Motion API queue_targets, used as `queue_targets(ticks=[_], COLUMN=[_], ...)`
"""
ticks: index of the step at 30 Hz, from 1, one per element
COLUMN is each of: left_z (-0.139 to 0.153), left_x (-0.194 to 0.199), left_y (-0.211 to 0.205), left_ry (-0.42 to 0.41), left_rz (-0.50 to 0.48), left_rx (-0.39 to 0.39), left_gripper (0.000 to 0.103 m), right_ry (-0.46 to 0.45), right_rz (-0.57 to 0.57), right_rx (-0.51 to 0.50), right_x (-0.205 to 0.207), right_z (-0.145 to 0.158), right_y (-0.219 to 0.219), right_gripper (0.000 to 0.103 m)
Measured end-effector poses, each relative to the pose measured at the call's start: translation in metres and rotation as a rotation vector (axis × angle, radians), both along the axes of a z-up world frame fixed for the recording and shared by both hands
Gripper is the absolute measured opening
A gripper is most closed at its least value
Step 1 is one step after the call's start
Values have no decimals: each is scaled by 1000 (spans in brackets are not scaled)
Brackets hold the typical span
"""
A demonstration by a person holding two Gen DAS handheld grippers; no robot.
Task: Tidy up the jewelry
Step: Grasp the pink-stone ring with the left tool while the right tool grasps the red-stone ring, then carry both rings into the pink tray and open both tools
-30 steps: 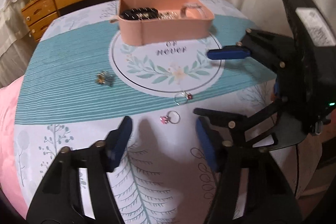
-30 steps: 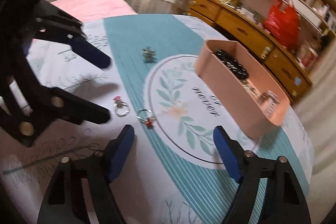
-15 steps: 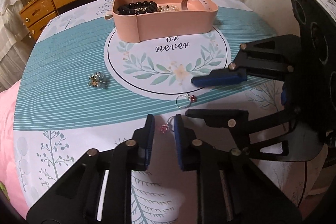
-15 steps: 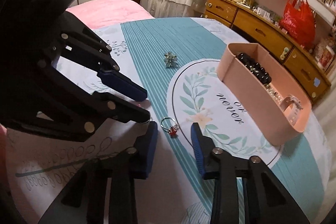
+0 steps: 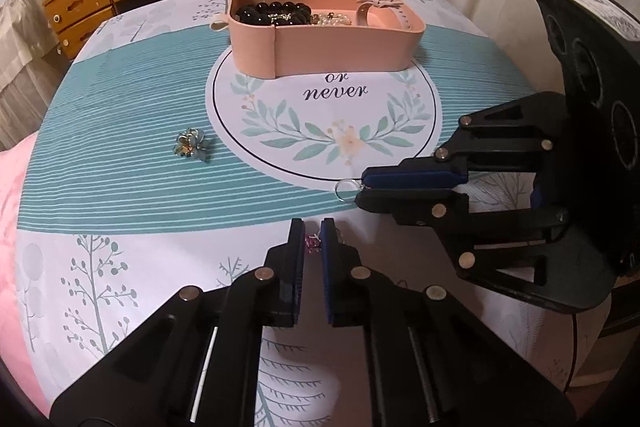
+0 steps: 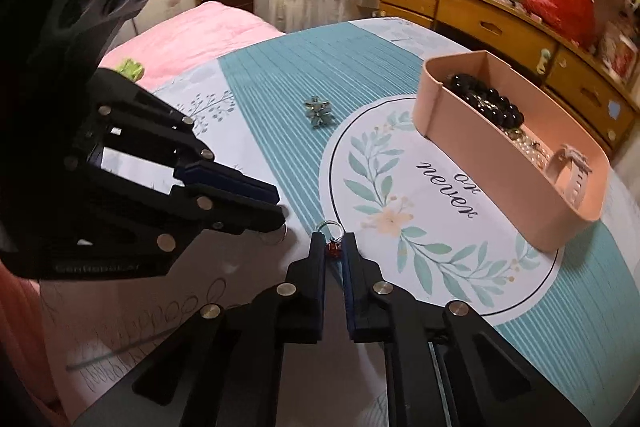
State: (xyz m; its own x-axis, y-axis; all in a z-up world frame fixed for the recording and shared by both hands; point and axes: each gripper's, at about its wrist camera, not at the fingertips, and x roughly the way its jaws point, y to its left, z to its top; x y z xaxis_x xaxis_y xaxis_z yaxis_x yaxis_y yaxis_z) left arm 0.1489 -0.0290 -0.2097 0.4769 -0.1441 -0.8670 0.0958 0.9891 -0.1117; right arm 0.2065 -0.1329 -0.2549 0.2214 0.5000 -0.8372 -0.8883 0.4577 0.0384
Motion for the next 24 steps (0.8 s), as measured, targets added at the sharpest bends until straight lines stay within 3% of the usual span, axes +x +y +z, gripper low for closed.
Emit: queue_targets(ticks=[6, 11, 14, 21, 24], left_z=[7, 22, 36, 75, 92], left_x=[0, 13, 20, 43, 53], left_y=[3, 7, 14, 26, 28], left_ry=[-9, 36, 31, -54, -125], left_rz=[6, 44, 62, 119, 117], left_rx=[-4, 44, 10, -55, -32], left_gripper=[6, 6, 6, 6, 6], right_ry=[30, 55, 45, 4, -38], right_rz=[-66, -127, -144, -176, -215], right_rx=[-4, 20, 56, 160, 197], right_x=[-4, -7, -7, 6, 15], right_z=[3, 15, 30, 72, 89], right_y=[2, 1, 2, 2, -1], right_gripper=[8, 8, 8, 8, 8])
